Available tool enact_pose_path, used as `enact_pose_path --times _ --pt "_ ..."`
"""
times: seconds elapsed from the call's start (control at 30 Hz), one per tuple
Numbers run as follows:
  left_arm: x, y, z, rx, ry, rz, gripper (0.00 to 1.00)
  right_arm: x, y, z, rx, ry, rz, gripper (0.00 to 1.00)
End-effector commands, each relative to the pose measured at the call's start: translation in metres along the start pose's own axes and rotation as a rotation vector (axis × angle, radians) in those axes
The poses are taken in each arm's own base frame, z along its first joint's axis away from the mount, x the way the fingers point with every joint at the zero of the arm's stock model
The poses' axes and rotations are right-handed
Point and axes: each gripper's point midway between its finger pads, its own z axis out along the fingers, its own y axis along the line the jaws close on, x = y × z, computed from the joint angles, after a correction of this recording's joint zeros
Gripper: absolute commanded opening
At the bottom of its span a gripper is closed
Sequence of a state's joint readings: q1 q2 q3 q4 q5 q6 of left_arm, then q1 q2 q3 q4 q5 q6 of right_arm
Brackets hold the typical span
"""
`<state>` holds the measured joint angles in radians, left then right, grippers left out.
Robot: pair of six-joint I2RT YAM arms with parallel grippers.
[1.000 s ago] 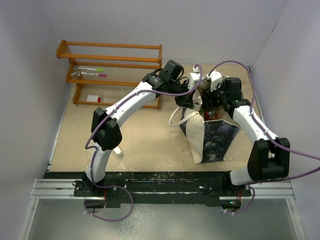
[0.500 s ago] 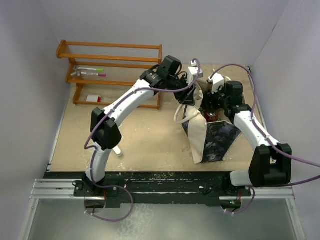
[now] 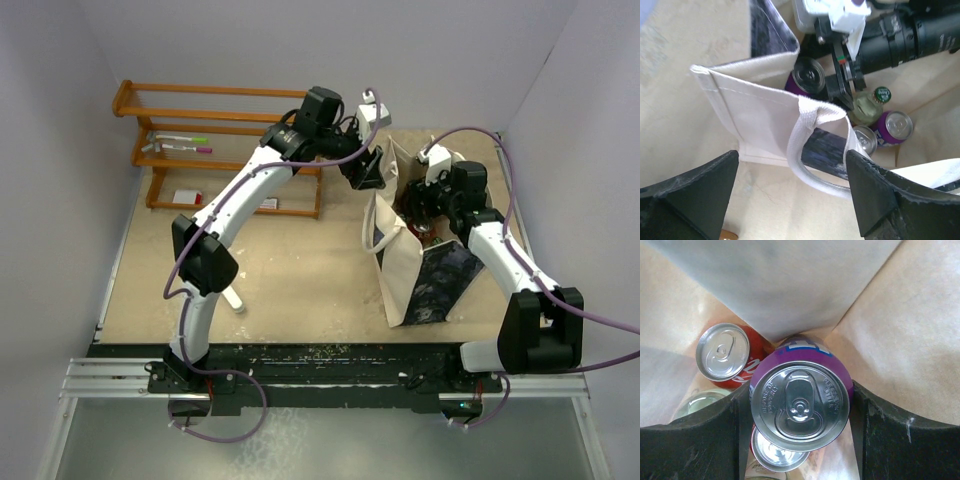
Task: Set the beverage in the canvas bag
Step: Place the drink in the canvas bag.
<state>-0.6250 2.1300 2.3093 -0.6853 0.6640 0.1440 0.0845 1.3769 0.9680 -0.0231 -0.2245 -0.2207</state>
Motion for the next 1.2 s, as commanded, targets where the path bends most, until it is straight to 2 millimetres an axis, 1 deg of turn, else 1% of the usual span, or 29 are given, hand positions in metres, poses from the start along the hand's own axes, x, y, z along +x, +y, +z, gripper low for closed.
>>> enact_pose_path --times 0.0,0.1,0.23,0.4,0.53,0.73,0.8,0.93,1.03,1.17 --pt "-0.076 0.014 -0.032 -0.085 -0.205 0.127 0.94 -0.055 -0.008 -0.011 0.030 -0.185 -0.014 0.20" --pt "-0.084 0.021 -0.027 -0.105 -0.241 0.116 0.97 -0.054 -0.007 -0.012 0.027 -0.187 -0.015 0.20" --pt "-0.088 0.036 -0.014 -0.123 -0.277 0.092 0.97 -0.055 -0.007 -0.015 0.034 -0.191 -0.008 0.19" --pt "-0.089 0.045 0.008 -0.082 -0.332 0.046 0.97 -0.053 -0.007 -0.016 0.037 -0.191 -0.010 0.18" --pt "-0.083 0.041 0.028 -0.012 -0.341 0.035 0.96 -0.053 -0.006 -0.018 0.036 -0.189 -0.009 0.18" --pt "-0.067 0.042 0.043 0.033 -0.320 -0.009 0.97 -0.046 0.000 -0.018 0.010 -0.172 0.001 0.16" --pt "-0.065 0.039 0.046 0.060 -0.323 -0.025 0.95 -0.044 0.001 -0.018 0.007 -0.167 0.003 0.16" --pt "-0.071 0.029 0.044 0.108 -0.338 -0.032 0.95 -0.042 0.001 -0.019 0.007 -0.157 0.008 0.16" --pt "-0.068 0.026 0.045 0.111 -0.327 -0.049 0.89 -0.040 0.003 -0.019 0.006 -0.156 0.012 0.15" --pt "-0.059 0.027 0.050 0.088 -0.301 -0.075 0.75 -0.038 0.002 -0.017 0.015 -0.163 0.015 0.15"
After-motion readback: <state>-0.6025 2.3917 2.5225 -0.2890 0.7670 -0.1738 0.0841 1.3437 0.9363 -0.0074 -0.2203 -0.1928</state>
